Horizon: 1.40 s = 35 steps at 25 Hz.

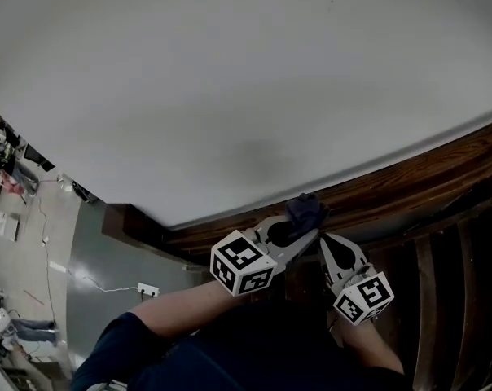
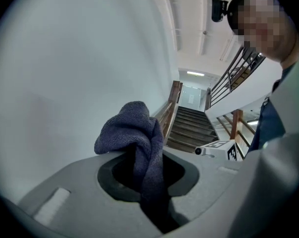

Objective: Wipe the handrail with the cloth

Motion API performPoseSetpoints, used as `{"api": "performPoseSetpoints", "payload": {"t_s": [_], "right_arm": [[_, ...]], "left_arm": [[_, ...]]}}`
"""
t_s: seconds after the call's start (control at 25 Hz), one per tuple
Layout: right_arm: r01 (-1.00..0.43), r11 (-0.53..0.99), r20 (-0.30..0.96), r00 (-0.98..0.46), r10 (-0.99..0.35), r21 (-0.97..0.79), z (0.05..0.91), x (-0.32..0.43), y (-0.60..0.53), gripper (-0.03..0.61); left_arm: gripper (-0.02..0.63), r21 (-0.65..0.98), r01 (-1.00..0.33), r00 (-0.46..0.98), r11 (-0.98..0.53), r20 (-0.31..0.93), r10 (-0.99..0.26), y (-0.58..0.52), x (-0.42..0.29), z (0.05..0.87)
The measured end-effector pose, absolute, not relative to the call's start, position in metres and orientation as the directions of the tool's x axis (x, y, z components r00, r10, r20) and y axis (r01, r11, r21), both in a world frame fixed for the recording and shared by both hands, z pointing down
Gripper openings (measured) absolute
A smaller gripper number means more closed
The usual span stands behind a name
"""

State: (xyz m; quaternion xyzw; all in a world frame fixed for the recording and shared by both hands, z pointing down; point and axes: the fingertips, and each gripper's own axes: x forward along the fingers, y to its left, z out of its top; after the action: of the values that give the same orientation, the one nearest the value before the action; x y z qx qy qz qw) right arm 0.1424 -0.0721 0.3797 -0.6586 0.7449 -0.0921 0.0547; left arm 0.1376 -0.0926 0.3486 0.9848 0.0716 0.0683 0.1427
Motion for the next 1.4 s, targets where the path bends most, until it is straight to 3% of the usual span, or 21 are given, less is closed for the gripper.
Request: {"api": "performPoseSetpoints", "payload": {"t_s": [0.68,1.04,1.4], "right_arm": [[-0.855,0.489,0.081,-0.508,-0.858,-0.173,0.378,-0.027,-0.118,0.008],[-0.802,0.575,0.092,-0.593,-0.8,-0.165,0.382,-0.067,-0.122,0.008],[-0.778,0.604,0.087,-0.623,-0.777,-0.177,0.383,-0.076,-0.121,0.008]], "left_arm": [[0.078,0.368,-0.205,0.978,-0.907,0.044,-0.203,-0.125,-0.053,0.364],[0.078,0.376,-0.29,0.951,-0.88,0.012,-0.308,-0.127,-0.094,0.367],[0.078,0.379,-0.314,0.943,-0.871,0.015,-0.333,-0.121,-0.102,0.369]]}}
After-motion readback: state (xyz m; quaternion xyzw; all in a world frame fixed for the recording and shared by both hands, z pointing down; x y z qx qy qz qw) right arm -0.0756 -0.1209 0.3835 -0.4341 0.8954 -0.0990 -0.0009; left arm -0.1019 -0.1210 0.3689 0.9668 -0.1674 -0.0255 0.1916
